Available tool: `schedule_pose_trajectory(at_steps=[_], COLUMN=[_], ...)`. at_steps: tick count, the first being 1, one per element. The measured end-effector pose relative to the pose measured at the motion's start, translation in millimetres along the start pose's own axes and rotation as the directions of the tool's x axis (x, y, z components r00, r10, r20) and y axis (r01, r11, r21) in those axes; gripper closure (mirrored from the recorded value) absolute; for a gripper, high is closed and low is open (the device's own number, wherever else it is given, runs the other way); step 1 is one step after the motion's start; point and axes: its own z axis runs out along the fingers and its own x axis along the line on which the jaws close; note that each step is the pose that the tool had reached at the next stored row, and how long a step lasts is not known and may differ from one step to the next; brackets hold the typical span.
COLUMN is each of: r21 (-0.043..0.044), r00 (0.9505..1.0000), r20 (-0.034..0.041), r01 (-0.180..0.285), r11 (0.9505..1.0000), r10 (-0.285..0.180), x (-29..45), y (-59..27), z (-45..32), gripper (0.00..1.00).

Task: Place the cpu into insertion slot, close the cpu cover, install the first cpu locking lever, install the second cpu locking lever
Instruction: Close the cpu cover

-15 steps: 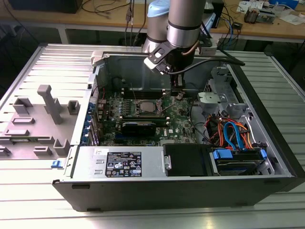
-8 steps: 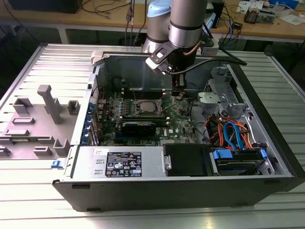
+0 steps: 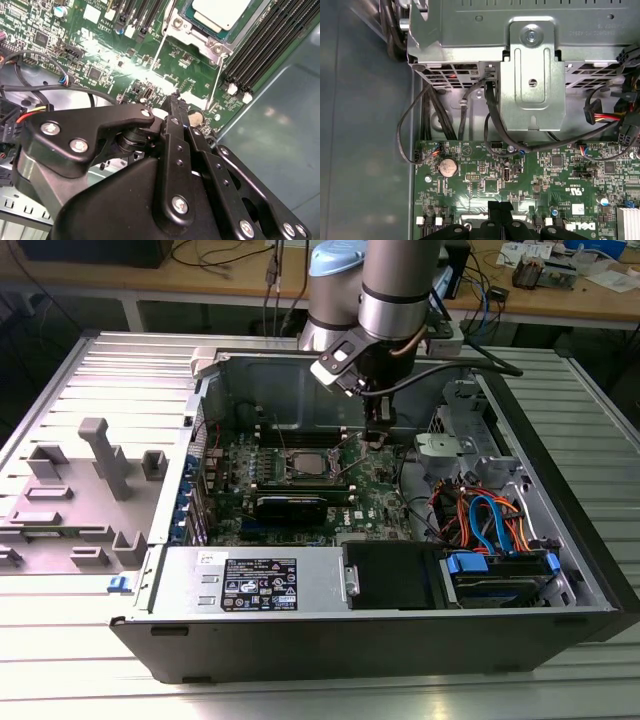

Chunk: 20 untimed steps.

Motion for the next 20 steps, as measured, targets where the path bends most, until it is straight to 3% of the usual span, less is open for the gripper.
schedule_pose_trajectory(at_steps=[15, 17, 20], r21=[0.0000, 0.0029, 0.0144], r00=[1.0000, 1.0000, 0.9999], r20=[0.0001, -0.0002, -0.0007], r01=[0.000, 0.004, 0.013], r11=[1.0000, 1.0000, 0.9998], r10=[0.000, -0.004, -0.013], x=[0.2, 0.2, 0.2], y=[4.4, 6.4, 10.7], z=[0.5, 0.8, 1.4], gripper=[0.89, 0.89, 0.89])
